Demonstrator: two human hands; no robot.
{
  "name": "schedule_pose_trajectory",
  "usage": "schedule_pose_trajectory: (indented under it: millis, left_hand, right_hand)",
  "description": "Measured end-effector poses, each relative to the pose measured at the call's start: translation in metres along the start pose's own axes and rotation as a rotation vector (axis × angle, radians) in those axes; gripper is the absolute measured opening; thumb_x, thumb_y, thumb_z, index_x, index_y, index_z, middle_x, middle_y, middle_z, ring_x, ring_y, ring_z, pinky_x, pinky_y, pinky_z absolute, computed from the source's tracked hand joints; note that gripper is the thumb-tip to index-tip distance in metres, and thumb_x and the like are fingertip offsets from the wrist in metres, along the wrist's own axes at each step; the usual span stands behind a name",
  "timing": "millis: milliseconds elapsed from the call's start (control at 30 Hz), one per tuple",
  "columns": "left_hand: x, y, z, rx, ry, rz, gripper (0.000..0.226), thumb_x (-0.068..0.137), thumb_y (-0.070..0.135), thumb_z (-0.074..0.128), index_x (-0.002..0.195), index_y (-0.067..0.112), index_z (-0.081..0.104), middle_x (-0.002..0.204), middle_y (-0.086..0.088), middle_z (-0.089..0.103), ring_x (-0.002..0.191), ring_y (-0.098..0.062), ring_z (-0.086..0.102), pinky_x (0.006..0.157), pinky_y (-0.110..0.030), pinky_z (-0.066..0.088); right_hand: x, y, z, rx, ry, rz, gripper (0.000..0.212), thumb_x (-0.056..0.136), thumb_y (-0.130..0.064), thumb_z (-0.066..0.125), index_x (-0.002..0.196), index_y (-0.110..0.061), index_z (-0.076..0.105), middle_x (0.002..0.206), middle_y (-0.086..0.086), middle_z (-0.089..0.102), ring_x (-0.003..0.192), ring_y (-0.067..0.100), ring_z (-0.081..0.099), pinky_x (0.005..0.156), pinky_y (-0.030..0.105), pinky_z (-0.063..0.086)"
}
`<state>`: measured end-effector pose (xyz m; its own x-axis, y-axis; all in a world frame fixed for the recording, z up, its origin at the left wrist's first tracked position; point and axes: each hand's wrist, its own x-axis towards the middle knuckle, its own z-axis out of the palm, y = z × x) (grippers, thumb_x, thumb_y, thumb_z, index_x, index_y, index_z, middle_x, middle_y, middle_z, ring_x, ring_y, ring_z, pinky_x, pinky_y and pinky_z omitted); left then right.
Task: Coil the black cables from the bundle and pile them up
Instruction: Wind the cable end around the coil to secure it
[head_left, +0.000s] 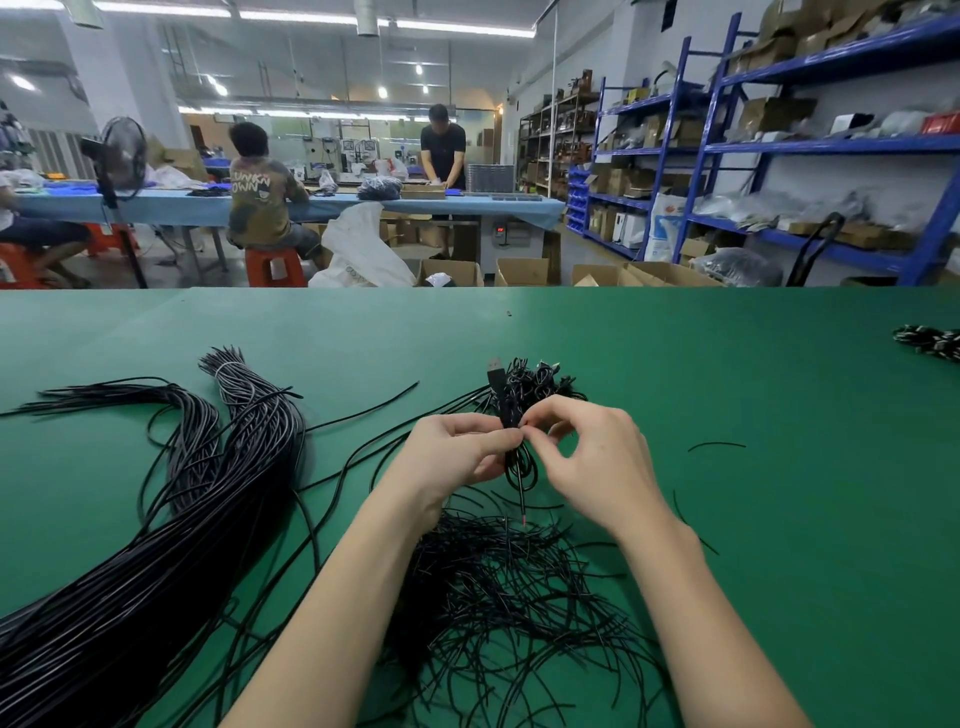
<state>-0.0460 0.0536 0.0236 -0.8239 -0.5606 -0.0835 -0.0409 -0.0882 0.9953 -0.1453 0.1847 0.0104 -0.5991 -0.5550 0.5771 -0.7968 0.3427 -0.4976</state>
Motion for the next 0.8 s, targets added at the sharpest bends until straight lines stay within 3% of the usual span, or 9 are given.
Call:
schedule_pose_trajectory:
  millis: [133,200,267,367,467,533,600,700,800]
  left_hand:
    - [-0.001,-0.003,-0.005,0.154,0.024,0.156,0.007,0.082,0.012,0.081,0.085,0.016,0.076,0.074,0.005,0.072,0.069,-0.01,0.064,0.075,-0.024,0.059]
    - [-0.004,-0.006,-0.006,0.42,0.047,0.315,0.006,0.084,0.018,0.08,0.085,0.023,0.077,0.077,0.009,0.075,0.071,-0.004,0.067,0.074,-0.014,0.053]
    - [-0.006,-0.006,-0.005,0.61,0.046,0.416,0.006,0.085,0.021,0.078,0.091,0.021,0.079,0.081,0.01,0.076,0.076,-0.001,0.07,0.072,-0.01,0.05]
    - [-0.007,-0.003,-0.005,0.562,0.047,0.382,0.006,0.085,0.026,0.078,0.09,0.024,0.079,0.083,0.01,0.077,0.079,-0.001,0.07,0.078,-0.016,0.054]
    - [-0.007,0.001,-0.008,0.233,-0.016,0.179,0.012,0.085,0.019,0.078,0.075,0.026,0.079,0.075,0.005,0.073,0.07,-0.011,0.064,0.074,-0.021,0.055]
    - [-0.007,0.002,-0.009,0.06,-0.075,0.049,0.003,0.086,0.013,0.077,0.087,0.016,0.078,0.066,0.0,0.065,0.065,-0.014,0.058,0.072,-0.024,0.054]
    - [-0.005,0.001,-0.012,-0.035,-0.101,-0.02,0.015,0.088,0.012,0.074,0.102,0.007,0.072,0.059,0.003,0.061,0.057,-0.01,0.058,0.072,-0.026,0.053]
    - [-0.004,0.001,-0.014,-0.082,-0.128,-0.063,0.021,0.089,0.01,0.072,0.108,0.003,0.071,0.075,-0.005,0.071,0.059,-0.009,0.063,0.067,-0.022,0.055]
    - [-0.004,0.001,-0.017,-0.108,-0.169,-0.067,0.022,0.089,0.009,0.071,0.11,0.001,0.07,0.062,0.002,0.064,0.049,-0.005,0.056,0.064,-0.019,0.053]
  right_hand:
    - [0.003,-0.003,0.003,0.253,-0.03,0.141,0.016,0.086,-0.02,0.075,0.075,-0.031,0.072,0.072,-0.02,0.071,0.07,-0.002,0.065,0.064,0.01,0.048]
    - [0.006,-0.003,0.002,0.334,-0.113,0.305,0.019,0.084,-0.017,0.077,0.071,-0.03,0.074,0.07,-0.014,0.073,0.062,-0.001,0.064,0.061,0.014,0.051]
    - [0.007,-0.002,0.0,0.539,-0.223,0.529,0.015,0.085,-0.01,0.075,0.076,-0.021,0.078,0.071,-0.002,0.074,0.058,0.006,0.063,0.06,0.024,0.056]
    - [0.007,-0.003,-0.008,0.918,-0.335,0.708,0.007,0.089,-0.002,0.072,0.092,-0.007,0.076,0.075,0.004,0.072,0.057,0.007,0.063,0.052,0.017,0.052]
    - [0.007,0.002,-0.017,0.769,-0.328,0.426,0.018,0.091,-0.006,0.073,0.104,-0.018,0.072,0.084,0.001,0.077,0.069,0.012,0.069,0.058,0.021,0.055]
    - [0.007,0.002,-0.02,0.485,-0.228,0.188,0.025,0.088,-0.009,0.076,0.101,-0.03,0.072,0.09,-0.007,0.076,0.072,0.013,0.069,0.062,0.022,0.056]
    - [0.007,0.002,-0.02,0.334,-0.167,0.037,0.026,0.083,-0.016,0.082,0.097,-0.037,0.073,0.093,-0.017,0.074,0.072,0.01,0.068,0.066,0.017,0.054]
    - [0.006,0.004,-0.019,0.265,-0.168,-0.042,0.018,0.08,-0.03,0.085,0.094,-0.039,0.077,0.093,-0.026,0.073,0.075,0.005,0.068,0.069,0.02,0.051]
    - [0.005,0.007,-0.019,0.205,-0.141,-0.066,0.017,0.076,-0.054,0.077,0.09,-0.043,0.078,0.089,-0.029,0.072,0.076,0.004,0.068,0.071,0.034,0.056]
